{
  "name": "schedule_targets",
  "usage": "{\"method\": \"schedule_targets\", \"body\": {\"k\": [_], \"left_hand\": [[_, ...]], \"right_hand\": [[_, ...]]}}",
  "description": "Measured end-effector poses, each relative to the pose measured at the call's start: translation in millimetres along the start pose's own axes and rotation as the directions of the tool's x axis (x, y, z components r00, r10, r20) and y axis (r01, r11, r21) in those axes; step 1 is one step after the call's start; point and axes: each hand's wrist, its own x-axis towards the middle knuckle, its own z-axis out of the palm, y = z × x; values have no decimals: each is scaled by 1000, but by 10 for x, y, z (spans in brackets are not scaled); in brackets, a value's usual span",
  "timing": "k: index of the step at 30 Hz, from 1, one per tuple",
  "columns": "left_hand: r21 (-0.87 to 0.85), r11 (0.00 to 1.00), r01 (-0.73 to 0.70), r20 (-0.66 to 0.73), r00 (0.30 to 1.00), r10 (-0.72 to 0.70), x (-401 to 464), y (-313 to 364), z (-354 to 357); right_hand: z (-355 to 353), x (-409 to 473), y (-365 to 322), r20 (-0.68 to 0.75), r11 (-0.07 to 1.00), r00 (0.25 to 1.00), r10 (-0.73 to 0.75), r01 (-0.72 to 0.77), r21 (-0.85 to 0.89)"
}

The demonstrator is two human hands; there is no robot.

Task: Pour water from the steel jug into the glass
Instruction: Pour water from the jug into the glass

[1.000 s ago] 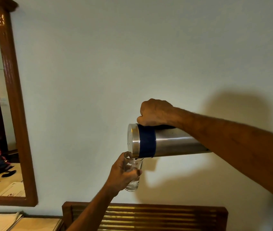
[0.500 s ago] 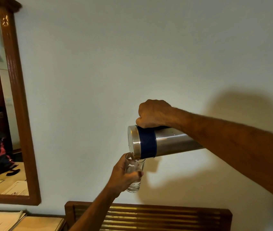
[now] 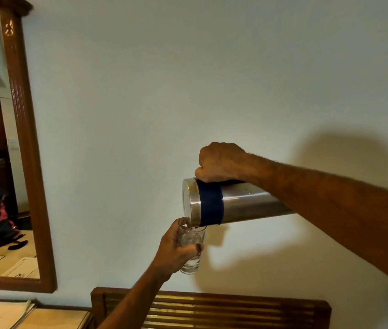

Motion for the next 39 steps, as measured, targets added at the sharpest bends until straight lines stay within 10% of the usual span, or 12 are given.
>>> {"method": "schedule_targets", "body": {"k": [29,39], "left_hand": [[-10,999,-52,8,999,52,28,-89,-126],[-72,996,-56,-25,998,54,-21,-28,-273]], "right_hand": [[-33,33,-54,9,1000,1000,11,-11,19],[144,-120,198,-48,933,981,190,-166,319]]}}
